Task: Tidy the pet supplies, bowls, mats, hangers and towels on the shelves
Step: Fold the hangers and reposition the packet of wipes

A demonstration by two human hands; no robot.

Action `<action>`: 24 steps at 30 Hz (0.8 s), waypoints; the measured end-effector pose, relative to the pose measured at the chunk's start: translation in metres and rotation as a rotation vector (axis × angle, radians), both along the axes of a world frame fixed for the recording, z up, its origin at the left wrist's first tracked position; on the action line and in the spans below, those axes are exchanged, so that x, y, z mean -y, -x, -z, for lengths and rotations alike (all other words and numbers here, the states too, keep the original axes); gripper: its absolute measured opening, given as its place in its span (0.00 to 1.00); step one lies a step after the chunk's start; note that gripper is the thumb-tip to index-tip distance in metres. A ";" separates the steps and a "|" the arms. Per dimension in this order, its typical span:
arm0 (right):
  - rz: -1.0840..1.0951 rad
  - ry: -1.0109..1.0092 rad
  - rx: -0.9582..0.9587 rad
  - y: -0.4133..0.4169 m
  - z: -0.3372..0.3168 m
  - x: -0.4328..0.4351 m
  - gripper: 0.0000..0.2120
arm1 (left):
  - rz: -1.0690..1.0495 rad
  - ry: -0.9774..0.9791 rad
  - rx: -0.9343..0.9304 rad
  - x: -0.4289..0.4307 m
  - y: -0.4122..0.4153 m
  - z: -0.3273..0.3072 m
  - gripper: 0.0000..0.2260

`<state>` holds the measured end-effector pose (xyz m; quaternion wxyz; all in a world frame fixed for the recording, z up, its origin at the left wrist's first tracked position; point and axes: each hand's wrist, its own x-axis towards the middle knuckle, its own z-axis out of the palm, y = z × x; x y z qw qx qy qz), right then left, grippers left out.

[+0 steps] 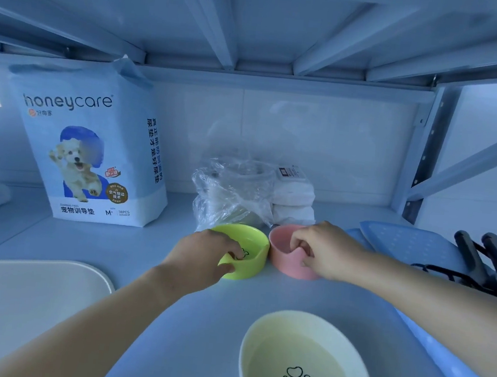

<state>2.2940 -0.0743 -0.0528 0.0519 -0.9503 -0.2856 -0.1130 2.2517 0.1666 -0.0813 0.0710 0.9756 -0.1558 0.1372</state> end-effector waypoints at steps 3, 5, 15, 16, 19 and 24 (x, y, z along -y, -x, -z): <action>0.014 -0.008 0.008 0.007 -0.002 -0.004 0.12 | 0.006 0.019 0.022 -0.001 0.004 -0.001 0.12; -0.005 -0.055 0.039 0.015 -0.007 -0.010 0.12 | 0.004 0.035 0.044 -0.008 0.009 -0.001 0.14; -0.273 -0.083 0.032 0.086 -0.026 -0.131 0.13 | -0.121 0.148 0.108 -0.098 0.083 -0.018 0.12; -0.313 -0.076 0.018 0.094 -0.026 -0.149 0.13 | -0.146 0.150 0.112 -0.111 0.094 -0.018 0.12; -0.421 -0.060 0.007 0.115 -0.027 -0.203 0.12 | -0.212 0.154 0.113 -0.155 0.131 -0.018 0.12; -0.555 -0.035 -0.004 0.152 -0.022 -0.289 0.11 | -0.368 0.148 0.127 -0.234 0.202 -0.008 0.13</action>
